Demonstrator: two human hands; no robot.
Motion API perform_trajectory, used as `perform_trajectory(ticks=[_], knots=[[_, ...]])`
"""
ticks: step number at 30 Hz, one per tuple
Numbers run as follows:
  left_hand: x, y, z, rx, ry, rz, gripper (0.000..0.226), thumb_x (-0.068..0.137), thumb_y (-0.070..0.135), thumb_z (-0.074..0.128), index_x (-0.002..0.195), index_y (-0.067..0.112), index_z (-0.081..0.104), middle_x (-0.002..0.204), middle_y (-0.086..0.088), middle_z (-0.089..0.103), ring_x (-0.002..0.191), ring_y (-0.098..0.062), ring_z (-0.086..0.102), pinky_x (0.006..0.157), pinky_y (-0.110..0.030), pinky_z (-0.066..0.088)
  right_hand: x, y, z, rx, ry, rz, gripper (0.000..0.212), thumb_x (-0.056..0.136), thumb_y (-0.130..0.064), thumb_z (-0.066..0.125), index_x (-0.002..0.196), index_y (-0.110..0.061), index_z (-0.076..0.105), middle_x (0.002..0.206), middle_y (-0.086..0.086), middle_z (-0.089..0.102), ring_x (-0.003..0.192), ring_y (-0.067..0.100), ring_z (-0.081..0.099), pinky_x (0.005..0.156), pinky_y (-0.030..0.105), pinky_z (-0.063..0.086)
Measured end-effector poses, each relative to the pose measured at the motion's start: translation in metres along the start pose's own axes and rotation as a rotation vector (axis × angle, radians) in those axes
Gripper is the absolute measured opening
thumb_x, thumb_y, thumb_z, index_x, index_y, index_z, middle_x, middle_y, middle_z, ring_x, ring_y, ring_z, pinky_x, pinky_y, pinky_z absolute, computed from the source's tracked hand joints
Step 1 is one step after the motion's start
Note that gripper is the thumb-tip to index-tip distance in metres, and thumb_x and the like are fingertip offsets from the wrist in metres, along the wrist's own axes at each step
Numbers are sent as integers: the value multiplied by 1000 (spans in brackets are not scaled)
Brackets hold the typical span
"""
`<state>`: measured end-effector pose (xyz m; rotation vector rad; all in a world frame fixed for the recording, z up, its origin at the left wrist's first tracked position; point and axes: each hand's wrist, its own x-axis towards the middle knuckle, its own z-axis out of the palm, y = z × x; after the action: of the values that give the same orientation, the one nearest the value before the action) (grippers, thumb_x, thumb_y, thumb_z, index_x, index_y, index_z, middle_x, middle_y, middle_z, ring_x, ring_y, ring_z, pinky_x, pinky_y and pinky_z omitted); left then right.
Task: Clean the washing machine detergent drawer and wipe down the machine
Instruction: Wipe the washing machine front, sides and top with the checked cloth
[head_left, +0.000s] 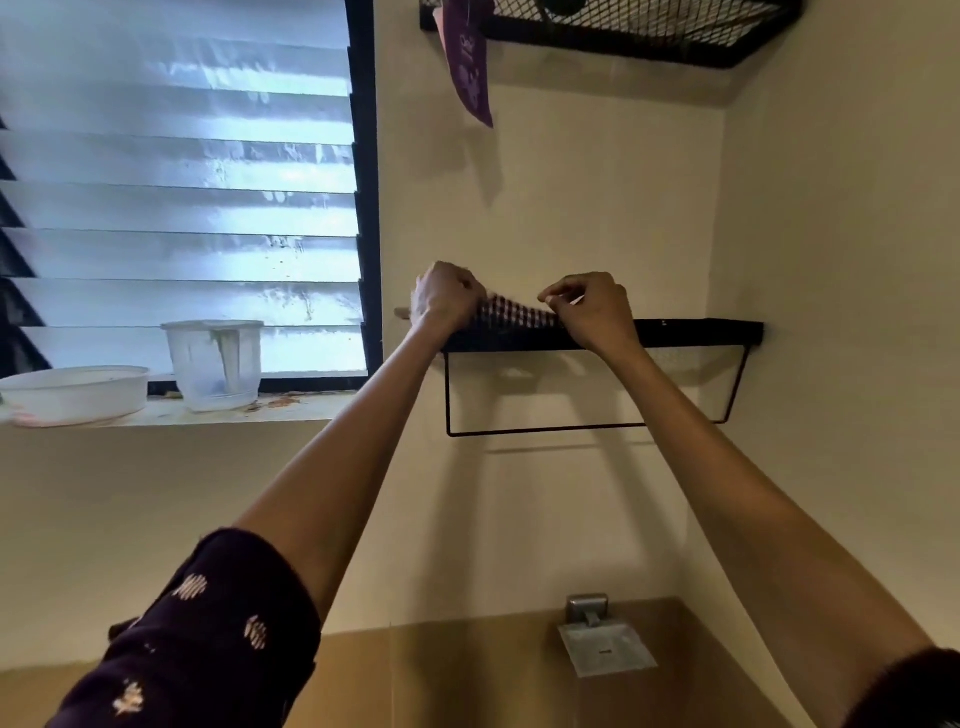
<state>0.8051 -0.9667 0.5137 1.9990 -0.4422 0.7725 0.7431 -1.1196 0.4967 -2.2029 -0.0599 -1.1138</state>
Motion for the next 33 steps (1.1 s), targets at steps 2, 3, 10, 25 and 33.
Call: perform_trajectory(ticks=[2,3,10,25,33], knots=[[-4,4,-4,-156,163,68,18,89,10,54,93,10,71,100,-7,72,89,-19,65,72,-20,46,-3,-4,6,34,68,-62,17,90,-14,55,98,-15,71,102,7,66,78,9,52,64,17,38],[-6,6,-8,-216,227,112,16,90,12,54,93,10,69,99,-7,71,88,-17,65,69,-18,43,-6,-8,9,56,106,-109,17,91,-15,55,102,-16,68,104,6,63,82,7,51,66,16,38],[-53,-11,-60,-430,338,360,10,90,9,52,87,4,60,76,10,57,71,10,54,65,-8,40,-50,-55,26,200,275,-325,23,90,-10,54,111,-10,62,106,8,59,93,9,54,80,26,49],[-299,-77,-249,-277,-573,-248,25,99,19,36,77,19,49,74,1,47,66,-9,42,62,-26,34,-310,-162,82,445,-95,117,21,89,0,52,96,-10,69,101,5,69,95,15,61,72,4,44],[-412,-88,-354,-235,-622,-444,26,95,9,40,70,15,47,68,-1,46,60,-10,41,53,-25,33,-445,-229,87,348,-371,190,20,91,-11,54,99,-19,70,112,10,64,102,18,59,84,23,44]])
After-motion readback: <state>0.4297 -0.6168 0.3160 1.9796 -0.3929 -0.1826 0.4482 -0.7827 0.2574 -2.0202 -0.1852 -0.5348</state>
